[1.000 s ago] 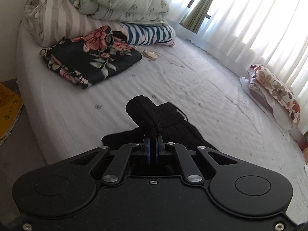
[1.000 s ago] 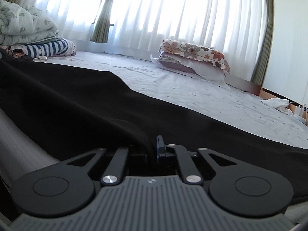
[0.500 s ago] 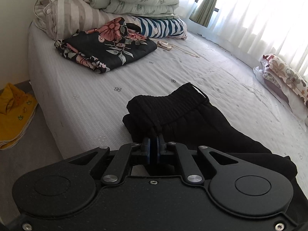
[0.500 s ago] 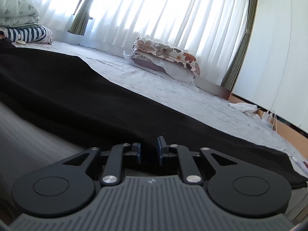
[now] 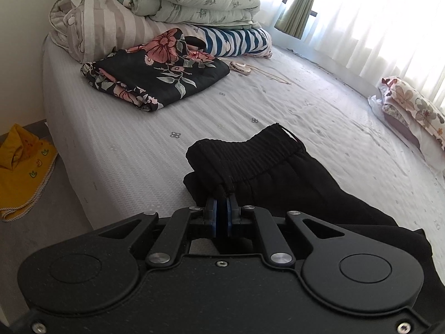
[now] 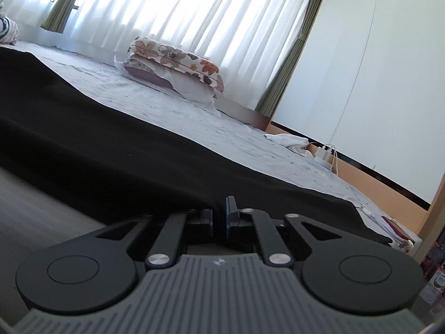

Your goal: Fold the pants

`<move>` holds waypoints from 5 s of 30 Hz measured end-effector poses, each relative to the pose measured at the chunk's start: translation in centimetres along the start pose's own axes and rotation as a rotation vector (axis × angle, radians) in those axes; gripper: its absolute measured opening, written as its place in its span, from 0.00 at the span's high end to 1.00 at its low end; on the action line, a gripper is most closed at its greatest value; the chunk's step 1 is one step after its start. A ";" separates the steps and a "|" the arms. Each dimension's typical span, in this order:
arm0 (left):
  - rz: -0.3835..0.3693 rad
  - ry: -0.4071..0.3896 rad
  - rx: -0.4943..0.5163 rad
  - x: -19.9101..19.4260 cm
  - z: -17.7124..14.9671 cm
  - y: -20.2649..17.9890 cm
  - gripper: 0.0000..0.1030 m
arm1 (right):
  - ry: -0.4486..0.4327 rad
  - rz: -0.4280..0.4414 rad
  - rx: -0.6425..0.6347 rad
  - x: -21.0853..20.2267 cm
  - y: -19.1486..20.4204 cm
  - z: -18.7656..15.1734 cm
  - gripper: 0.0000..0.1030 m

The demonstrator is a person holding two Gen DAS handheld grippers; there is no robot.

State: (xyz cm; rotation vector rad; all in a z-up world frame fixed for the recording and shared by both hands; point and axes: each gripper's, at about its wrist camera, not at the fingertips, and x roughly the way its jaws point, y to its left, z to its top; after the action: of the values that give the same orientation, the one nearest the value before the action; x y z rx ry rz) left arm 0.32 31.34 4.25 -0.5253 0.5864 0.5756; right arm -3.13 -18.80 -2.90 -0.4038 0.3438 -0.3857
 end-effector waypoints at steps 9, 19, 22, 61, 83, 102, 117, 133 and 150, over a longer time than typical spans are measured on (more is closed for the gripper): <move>0.032 0.004 0.017 0.5 -0.4 -0.1 0.91 | 0.092 -0.161 0.038 2.4 -5.1 -2.0 0.89; 0.103 0.009 0.026 1.3 -0.2 -0.9 0.87 | 0.223 -0.367 0.190 6.5 -13.8 -4.7 0.89; 0.126 0.010 0.031 1.7 0.1 -1.2 0.85 | 0.286 -0.434 0.372 7.5 -18.4 -6.0 0.89; -0.367 0.071 0.533 -0.8 -12.1 -27.5 0.86 | 0.011 0.401 0.362 3.5 -3.8 1.5 0.12; -0.227 0.061 0.548 4.9 -9.8 -31.4 0.15 | -0.030 0.359 0.335 2.5 -3.3 -1.0 0.03; -0.391 -0.148 0.692 -8.0 -23.6 -28.1 0.34 | -0.087 0.316 0.364 4.4 -5.6 -2.5 0.19; -0.392 -0.170 0.681 -7.3 -24.4 -26.3 0.32 | 0.010 -0.514 0.523 9.9 -18.6 -7.5 0.11; -0.376 -0.164 0.655 -7.2 -24.2 -25.9 0.27 | 0.006 -0.424 0.805 9.8 -22.0 -8.6 0.04; -0.377 -0.165 0.652 -7.1 -24.4 -25.9 0.27 | 0.033 -0.313 0.882 10.6 -23.1 -8.5 0.08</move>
State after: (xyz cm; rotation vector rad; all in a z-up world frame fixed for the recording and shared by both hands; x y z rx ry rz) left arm 3.00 -4.48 -1.13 0.0355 0.4676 0.0496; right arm -3.92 -45.55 -2.68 0.4202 0.1147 -0.8014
